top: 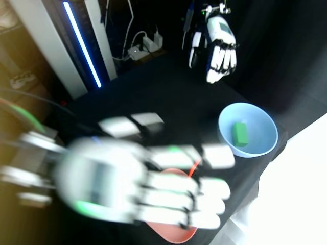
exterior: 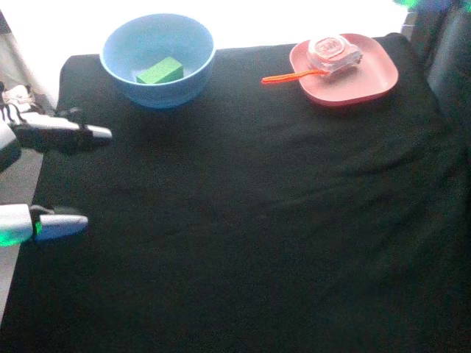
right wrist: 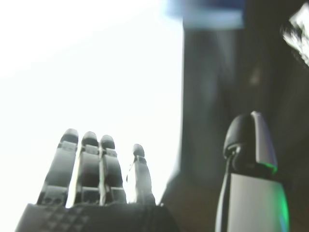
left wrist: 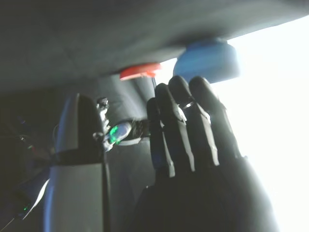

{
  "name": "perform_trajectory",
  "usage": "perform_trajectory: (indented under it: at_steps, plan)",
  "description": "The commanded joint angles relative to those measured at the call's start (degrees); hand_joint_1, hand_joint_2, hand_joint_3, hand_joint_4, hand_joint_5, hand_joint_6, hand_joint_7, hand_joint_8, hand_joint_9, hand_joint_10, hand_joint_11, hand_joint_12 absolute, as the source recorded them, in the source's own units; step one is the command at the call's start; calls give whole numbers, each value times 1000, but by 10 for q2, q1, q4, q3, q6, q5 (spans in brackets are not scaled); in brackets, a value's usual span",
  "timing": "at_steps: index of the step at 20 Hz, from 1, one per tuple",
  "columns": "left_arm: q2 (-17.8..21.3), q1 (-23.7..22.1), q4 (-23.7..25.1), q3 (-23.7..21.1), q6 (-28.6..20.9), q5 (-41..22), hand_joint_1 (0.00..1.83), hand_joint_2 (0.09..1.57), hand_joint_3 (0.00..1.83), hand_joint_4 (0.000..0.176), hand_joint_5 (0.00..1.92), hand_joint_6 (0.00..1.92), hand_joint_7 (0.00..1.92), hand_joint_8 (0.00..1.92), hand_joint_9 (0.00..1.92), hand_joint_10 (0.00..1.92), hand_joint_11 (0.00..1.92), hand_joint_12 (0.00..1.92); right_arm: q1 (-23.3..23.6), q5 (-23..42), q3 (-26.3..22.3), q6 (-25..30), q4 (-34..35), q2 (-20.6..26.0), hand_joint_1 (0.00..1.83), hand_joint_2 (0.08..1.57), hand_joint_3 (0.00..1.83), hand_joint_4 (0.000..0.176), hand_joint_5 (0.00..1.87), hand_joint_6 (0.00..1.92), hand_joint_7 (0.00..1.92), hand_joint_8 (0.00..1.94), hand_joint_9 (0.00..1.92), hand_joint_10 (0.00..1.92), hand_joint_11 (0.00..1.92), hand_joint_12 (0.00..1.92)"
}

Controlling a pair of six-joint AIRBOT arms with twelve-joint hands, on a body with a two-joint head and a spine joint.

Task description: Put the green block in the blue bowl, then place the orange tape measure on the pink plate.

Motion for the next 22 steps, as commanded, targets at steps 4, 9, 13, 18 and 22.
perform_trajectory:
  at_steps: [4, 9, 13, 18, 22]
  plan:
    - [11, 24, -18, -14, -3, -147, 774, 1035, 0, 21, 344, 0, 392, 0, 432, 87, 0, 1273, -140, 220, -104, -27, 92, 69, 897, 770, 0, 176, 0, 0, 12, 3, 0, 0, 0, 0]
    - [10, 71, -46, -38, -3, -231, 476, 1044, 0, 55, 161, 0, 236, 6, 361, 11, 0, 1222, -306, 382, -171, -28, 222, 83, 805, 737, 0, 176, 0, 0, 19, 4, 0, 0, 0, 0]
    - [-8, 116, -73, -55, -4, -293, 326, 1151, 15, 78, 122, 0, 152, 0, 307, 0, 0, 1174, -374, 420, -199, -28, 289, 57, 800, 787, 12, 176, 11, 3, 37, 5, 0, 0, 0, 0]
    - [-12, 128, -91, -57, -10, -309, 309, 1175, 0, 59, 140, 9, 142, 6, 257, 7, 0, 1047, -382, 420, -197, -28, 299, 39, 751, 819, 19, 163, 0, 0, 34, 2, 0, 0, 0, 0]
    - [-31, 104, -94, -40, -23, -310, 265, 1200, 3, 66, 189, 4, 162, 1, 280, 4, 0, 1081, -382, 420, -191, -27, 299, 34, 660, 931, 17, 174, 0, 0, 29, 9, 0, 0, 0, 0]
